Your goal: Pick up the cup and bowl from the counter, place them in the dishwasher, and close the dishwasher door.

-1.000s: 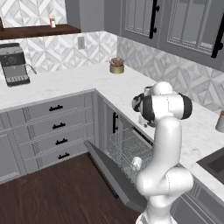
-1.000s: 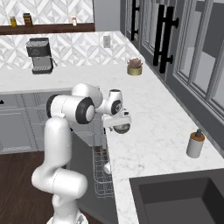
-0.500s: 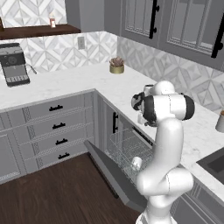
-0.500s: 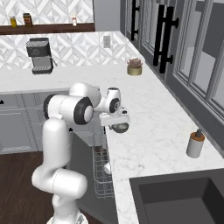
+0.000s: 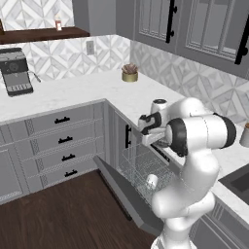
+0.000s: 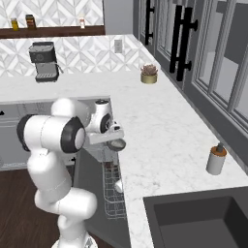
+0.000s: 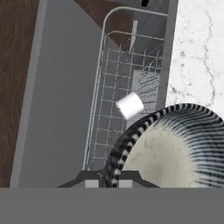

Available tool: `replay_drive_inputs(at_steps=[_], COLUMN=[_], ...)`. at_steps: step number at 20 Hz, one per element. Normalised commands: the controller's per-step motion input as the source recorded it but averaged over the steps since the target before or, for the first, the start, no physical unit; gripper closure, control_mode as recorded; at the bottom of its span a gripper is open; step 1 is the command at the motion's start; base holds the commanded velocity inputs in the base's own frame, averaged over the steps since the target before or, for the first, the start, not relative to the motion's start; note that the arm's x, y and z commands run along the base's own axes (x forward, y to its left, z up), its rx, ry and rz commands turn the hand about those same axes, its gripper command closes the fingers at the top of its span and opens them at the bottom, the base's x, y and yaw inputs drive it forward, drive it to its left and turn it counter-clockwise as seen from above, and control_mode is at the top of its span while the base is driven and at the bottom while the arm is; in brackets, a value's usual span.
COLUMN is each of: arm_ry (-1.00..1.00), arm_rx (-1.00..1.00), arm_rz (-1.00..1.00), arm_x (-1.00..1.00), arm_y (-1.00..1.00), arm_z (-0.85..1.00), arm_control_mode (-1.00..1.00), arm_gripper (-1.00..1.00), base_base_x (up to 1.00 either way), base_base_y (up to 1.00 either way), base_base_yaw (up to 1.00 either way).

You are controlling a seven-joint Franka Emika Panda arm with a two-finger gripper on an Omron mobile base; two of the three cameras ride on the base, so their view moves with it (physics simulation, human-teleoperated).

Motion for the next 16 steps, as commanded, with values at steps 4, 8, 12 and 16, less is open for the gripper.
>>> replay_drive_inputs(at_steps=[4, 8, 12, 16], arm_ry=[-0.01, -0.02, 0.00, 0.00], arm_rx=[-0.02, -0.03, -0.14, -0.15], arm_rz=[-0.01, 0.00, 0.00, -0.07], arm_x=[-0.55, 0.00, 0.06, 0.28], arm_y=[0.96, 0.80, 0.84, 0.40], arm_z=[0.01, -0.18, -0.22, -0.29], arm_control_mode=[-1.00, -1.00, -1.00, -1.00], arm_gripper=[1.00, 1.00, 1.00, 1.00], base_base_x=[0.00, 0.00, 0.00, 0.00], base_base_y=[0.00, 0.00, 0.00, 0.00], base_base_yaw=[0.00, 0.00, 0.00, 0.00])
